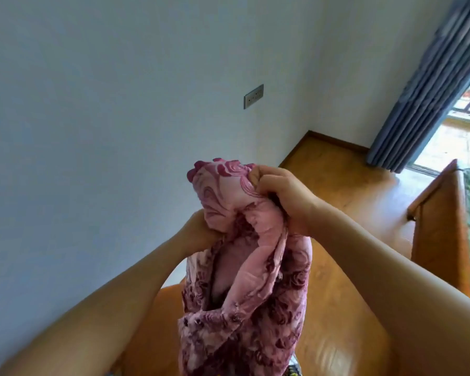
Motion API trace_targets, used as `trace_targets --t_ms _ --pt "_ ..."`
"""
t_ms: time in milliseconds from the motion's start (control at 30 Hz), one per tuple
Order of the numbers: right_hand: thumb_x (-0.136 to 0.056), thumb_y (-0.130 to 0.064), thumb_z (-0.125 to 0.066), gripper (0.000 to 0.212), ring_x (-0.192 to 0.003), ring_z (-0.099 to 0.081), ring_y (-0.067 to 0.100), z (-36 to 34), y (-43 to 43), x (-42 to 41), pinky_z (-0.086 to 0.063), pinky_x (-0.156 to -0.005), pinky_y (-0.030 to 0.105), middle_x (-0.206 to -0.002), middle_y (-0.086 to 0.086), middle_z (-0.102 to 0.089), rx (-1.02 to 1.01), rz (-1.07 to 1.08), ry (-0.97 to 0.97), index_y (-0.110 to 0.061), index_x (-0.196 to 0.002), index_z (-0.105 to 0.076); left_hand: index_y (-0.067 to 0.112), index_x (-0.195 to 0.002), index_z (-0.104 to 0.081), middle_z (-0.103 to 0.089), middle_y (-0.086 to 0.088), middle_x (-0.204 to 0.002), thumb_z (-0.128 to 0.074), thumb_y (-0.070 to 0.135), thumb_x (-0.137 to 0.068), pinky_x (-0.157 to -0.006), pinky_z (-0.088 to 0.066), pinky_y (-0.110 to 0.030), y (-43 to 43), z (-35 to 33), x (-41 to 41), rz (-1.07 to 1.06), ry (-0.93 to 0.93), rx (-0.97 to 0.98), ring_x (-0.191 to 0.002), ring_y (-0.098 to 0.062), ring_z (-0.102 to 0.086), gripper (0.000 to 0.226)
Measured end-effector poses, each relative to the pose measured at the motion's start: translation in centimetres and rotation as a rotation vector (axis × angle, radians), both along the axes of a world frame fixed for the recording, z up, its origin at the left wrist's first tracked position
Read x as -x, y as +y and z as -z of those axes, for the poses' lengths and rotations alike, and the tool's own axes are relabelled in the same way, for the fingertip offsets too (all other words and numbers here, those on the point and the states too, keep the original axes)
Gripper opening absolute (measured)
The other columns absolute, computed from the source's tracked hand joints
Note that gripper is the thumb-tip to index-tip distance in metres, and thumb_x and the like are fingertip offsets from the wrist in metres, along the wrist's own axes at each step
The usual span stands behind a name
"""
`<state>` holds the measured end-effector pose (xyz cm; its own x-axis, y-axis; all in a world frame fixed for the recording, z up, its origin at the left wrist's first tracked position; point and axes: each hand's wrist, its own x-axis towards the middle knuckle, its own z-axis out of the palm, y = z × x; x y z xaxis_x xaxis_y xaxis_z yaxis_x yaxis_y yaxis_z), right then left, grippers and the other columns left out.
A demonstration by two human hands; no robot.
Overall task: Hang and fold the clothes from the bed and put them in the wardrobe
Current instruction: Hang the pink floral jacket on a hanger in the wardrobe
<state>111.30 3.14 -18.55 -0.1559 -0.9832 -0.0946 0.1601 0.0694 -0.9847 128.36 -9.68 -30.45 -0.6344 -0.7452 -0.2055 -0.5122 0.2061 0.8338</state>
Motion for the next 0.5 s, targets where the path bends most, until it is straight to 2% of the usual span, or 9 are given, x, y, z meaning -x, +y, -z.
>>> trace_targets --t_ms 100,133,167,233,267,333,400,433,500 --pt "-0.068 -0.018 -0.069 0.013 -0.063 -0.051 0.011 0.2 1.6 0.8 -0.043 -0.06 0.026 -0.072 -0.005 -0.055 -0.003 0.215 0.268 -0.019 -0.079 -0.062 0.024 -0.116 -0.063 -0.07 0.004 -0.113 -0.062 0.025 -0.079 -0.089 -0.051 -0.032 -0.4 -0.4 -2.4 -0.052 0.134 0.129 -0.1 -0.009 -0.064 0.037" --pt "-0.066 -0.024 -0.075 0.03 -0.072 -0.06 0.01 0.6 2.2 1.2 -0.051 -0.068 0.028 -0.084 -0.007 -0.063 -0.046 0.221 0.381 -0.024 -0.095 -0.067 0.024 -0.114 -0.062 -0.069 0.004 -0.108 -0.06 0.022 -0.085 -0.088 -0.051 -0.036 -0.7 -0.7 -3.3 -0.087 0.141 0.171 -0.098 -0.014 -0.065 0.029" --pt "-0.065 -0.031 -0.079 0.049 -0.085 -0.065 0.011 0.9 2.8 1.4 -0.056 -0.079 0.031 -0.1 -0.008 -0.066 -0.114 0.202 0.54 -0.034 -0.113 -0.065 0.025 -0.114 -0.061 -0.069 0.003 -0.106 -0.058 0.019 -0.09 -0.086 -0.052 -0.038 -1.0 -0.9 -4.0 -0.092 0.155 0.2 -0.097 -0.017 -0.065 0.024" --pt "-0.067 -0.049 -0.074 0.077 -0.101 -0.059 0.018 2.0 3.6 1.3 -0.054 -0.09 0.035 -0.12 -0.004 -0.054 -0.284 0.177 0.955 -0.05 -0.138 -0.044 0.028 -0.125 -0.058 -0.07 0.001 -0.107 -0.057 0.018 -0.097 -0.086 -0.055 -0.038 -1.4 -1.7 -4.7 -0.065 0.219 0.205 -0.095 -0.018 -0.068 0.03" --pt "-0.07 -0.055 -0.068 0.079 -0.101 -0.056 0.023 2.6 3.8 1.1 -0.053 -0.09 0.037 -0.12 -0.002 -0.045 -0.34 0.199 1.121 -0.053 -0.142 -0.035 0.032 -0.131 -0.053 -0.072 -0.002 -0.103 -0.057 0.02 -0.098 -0.083 -0.056 -0.036 -1.1 -2.4 -4.7 -0.038 0.258 0.19 -0.09 -0.017 -0.07 0.035" --pt "-0.08 -0.056 -0.062 0.067 -0.103 -0.057 0.035 3.8 4.0 0.7 -0.053 -0.088 0.042 -0.115 0.004 -0.035 -0.426 0.291 1.323 -0.051 -0.141 -0.034 0.041 -0.137 -0.043 -0.069 -0.009 -0.084 -0.055 0.018 -0.099 -0.067 -0.054 -0.028 -0.5 -3.4 -4.4 -0.004 0.313 0.169 -0.066 -0.014 -0.063 0.046" --pt "-0.087 -0.054 -0.058 0.051 -0.121 -0.045 0.04 4.7 4.0 0.5 -0.042 -0.099 0.051 -0.128 0.01 -0.032 -0.543 0.362 1.525 -0.043 -0.134 -0.044 0.048 -0.133 -0.039 -0.055 -0.007 -0.07 -0.048 0.008 -0.098 -0.054 -0.044 -0.024 -0.1 -4.1 -3.7 0.039 0.34 0.188 -0.054 -0.014 -0.047 0.054" --pt "-0.089 -0.052 -0.056 0.046 -0.135 -0.03 0.042 4.9 4.1 0.2 -0.028 -0.108 0.058 -0.142 0.013 -0.025 -0.559 0.387 1.639 -0.04 -0.132 -0.045 0.047 -0.13 -0.04 -0.052 -0.002 -0.068 -0.045 0.004 -0.097 -0.052 -0.04 -0.024 0.1 -4.5 -3.3 0.061 0.35 0.204 -0.052 -0.013 -0.043 0.054" --pt "-0.089 -0.044 -0.049 0.044 -0.15 -0.005 0.042 5.1 4.0 -0.7 0.001 -0.117 0.063 -0.159 0.016 -0.012 -0.412 0.386 1.767 -0.034 -0.132 -0.043 0.039 -0.124 -0.048 -0.056 0.009 -0.073 -0.042 0.0 -0.093 -0.053 -0.039 -0.017 0.7 -5.3 -2.5 0.104 0.375 0.238 -0.051 -0.005 -0.044 0.05"
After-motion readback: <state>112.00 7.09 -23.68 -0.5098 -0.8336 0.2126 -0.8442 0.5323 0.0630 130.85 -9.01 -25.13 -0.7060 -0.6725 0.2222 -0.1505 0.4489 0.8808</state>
